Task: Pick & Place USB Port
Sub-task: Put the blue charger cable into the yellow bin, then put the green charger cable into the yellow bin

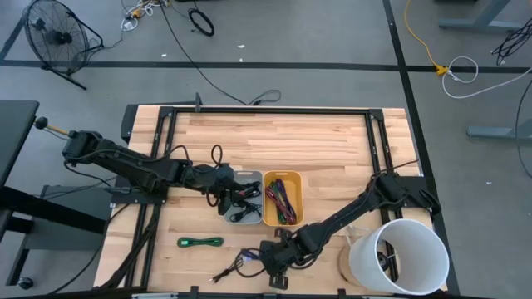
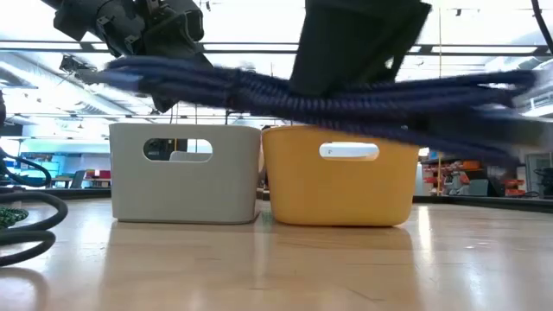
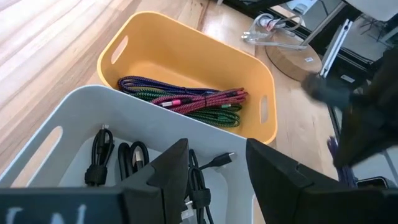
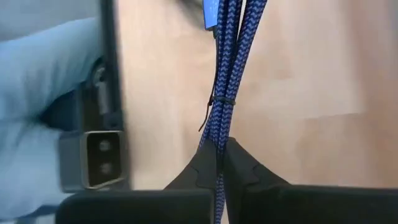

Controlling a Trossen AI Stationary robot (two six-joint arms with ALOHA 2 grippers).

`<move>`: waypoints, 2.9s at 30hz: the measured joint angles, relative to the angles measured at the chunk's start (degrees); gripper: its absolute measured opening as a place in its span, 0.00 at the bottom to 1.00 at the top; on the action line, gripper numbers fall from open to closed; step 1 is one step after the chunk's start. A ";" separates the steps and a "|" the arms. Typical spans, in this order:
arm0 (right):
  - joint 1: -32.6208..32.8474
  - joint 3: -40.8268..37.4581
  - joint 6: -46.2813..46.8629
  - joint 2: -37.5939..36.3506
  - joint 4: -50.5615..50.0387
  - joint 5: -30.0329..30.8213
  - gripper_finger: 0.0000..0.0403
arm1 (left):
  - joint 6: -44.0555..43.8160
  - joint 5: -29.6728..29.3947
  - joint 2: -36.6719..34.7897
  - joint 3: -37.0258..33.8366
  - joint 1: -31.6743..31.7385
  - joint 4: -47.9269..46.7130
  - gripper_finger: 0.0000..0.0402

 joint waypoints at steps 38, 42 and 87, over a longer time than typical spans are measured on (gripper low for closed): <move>-7.98 -11.15 31.93 -13.26 -20.95 31.71 0.00 | -0.03 0.42 0.01 0.00 -0.09 -0.03 0.42; -9.37 -13.02 29.64 -13.24 -17.79 28.01 0.02 | -0.03 0.42 0.02 0.00 -0.09 -0.02 0.42; -11.61 -15.21 7.83 -21.63 -7.96 30.14 0.24 | -22.65 11.10 0.02 -0.04 -28.46 -11.27 0.26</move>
